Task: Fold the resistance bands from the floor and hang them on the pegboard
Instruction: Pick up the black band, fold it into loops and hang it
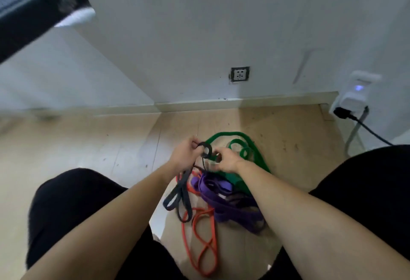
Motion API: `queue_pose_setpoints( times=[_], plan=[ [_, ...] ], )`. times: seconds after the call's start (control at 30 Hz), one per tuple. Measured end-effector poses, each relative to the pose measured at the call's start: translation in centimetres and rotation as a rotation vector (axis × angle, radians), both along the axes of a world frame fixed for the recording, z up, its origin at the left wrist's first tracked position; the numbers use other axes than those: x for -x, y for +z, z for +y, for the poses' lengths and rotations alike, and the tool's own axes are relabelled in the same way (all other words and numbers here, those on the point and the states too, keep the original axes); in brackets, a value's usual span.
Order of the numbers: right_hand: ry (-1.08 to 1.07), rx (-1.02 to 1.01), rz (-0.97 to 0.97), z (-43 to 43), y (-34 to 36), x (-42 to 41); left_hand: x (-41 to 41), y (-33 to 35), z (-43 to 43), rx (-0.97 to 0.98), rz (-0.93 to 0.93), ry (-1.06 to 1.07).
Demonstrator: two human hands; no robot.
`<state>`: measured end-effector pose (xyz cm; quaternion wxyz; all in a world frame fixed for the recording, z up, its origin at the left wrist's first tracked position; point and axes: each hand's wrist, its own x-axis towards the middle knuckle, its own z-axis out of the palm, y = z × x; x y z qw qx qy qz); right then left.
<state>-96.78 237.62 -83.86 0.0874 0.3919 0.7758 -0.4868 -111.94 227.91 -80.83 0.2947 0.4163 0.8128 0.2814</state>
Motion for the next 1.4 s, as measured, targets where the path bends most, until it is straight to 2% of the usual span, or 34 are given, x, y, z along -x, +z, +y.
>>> queue_pose_setpoints(
  times=[0.13, 0.33, 0.47, 0.57, 0.7, 0.77, 0.93, 1.23, 1.4],
  plan=[
    [-0.045, 0.017, 0.088, -1.0, 2.9, 0.4, 0.7, 7.4, -0.3, -0.226, -0.022, 0.099],
    [-0.173, 0.031, 0.317, -1.5, 9.5, 1.1, 0.5, 19.5, -0.6, -0.441, 0.044, 0.03],
    [-0.147, -0.057, 0.431, -0.7, 14.0, 1.8, 0.4, 26.4, 0.1, -0.62, 0.057, 0.018],
    [-0.114, -0.007, 0.504, -0.3, 17.1, 2.2, 0.7, 30.6, 1.0, -0.743, 0.062, 0.003],
    [-0.189, -0.005, 0.621, 0.2, 20.5, 2.0, 1.0, 34.9, 2.2, -0.864, 0.063, -0.013],
    [-0.188, 0.042, 0.604, 1.0, 21.9, 1.5, 1.5, 36.6, 2.8, -0.927, 0.05, -0.006],
    [-0.214, 0.067, 0.509, 4.3, 24.3, -0.4, 4.6, 37.5, 5.0, -1.006, 0.011, 0.113],
    [-0.185, 0.157, 0.439, 10.1, 28.8, -4.2, 9.5, 30.8, 9.3, -0.811, -0.09, 0.302],
    [-0.223, 0.153, 0.518, 13.9, 32.2, -3.6, 11.4, 26.6, 11.3, -0.69, -0.163, 0.313]
  ],
)
